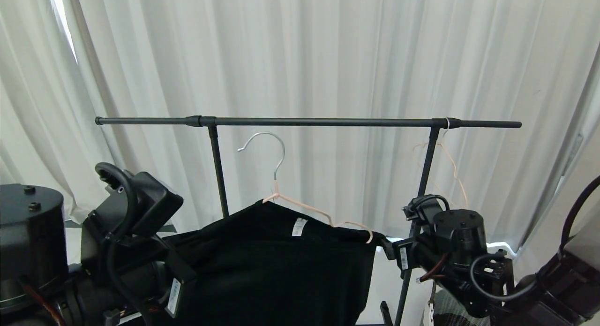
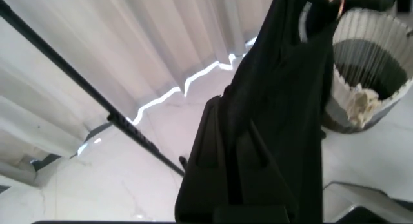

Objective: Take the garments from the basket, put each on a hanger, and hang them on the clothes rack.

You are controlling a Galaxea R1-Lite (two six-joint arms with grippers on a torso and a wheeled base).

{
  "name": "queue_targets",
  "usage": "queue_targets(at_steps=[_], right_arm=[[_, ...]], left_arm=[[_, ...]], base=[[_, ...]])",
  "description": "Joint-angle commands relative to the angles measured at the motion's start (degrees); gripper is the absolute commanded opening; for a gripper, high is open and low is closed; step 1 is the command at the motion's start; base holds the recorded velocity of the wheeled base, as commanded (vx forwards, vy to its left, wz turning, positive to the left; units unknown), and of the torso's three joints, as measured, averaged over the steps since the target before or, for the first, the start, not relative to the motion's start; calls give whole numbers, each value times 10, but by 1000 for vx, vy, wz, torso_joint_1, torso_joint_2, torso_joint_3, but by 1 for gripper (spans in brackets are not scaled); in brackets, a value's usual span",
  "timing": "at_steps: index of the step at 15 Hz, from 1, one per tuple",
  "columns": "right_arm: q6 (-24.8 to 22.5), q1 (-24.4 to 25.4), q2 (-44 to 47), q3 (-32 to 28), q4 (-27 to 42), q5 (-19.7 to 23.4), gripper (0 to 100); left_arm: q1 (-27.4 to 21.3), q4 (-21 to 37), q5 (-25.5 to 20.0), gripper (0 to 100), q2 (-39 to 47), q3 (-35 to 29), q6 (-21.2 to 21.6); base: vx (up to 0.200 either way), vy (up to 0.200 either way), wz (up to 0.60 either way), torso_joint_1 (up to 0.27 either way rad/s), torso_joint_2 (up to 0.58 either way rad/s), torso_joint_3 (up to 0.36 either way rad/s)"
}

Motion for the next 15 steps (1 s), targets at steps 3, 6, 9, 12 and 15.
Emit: queue_targets(at_steps=[3,6,9,12,15], right_arm=[[-10,-17,-48,-3,0,23,100],[-44,-17,-104,-3,2,63,100],[-63,-18,-179,-3,60,137,100],[-123,-48,-220,-8,128,216,100],[-159,-81,-228,-41,162,258,100]], left_arm=[[1,0,1,0,-1,36,2],[2,0,26,0,18,35,2],[-1,-29,32,0,33,37,1],[-27,-79,32,0,38,44,-3],[-32,-126,32,0,34,81,-3]], base=[[0,0,0,0,0,0],[0,0,0,0,0,0],[0,0,0,0,0,0],[0,0,0,0,0,0],[0,0,0,0,0,0]])
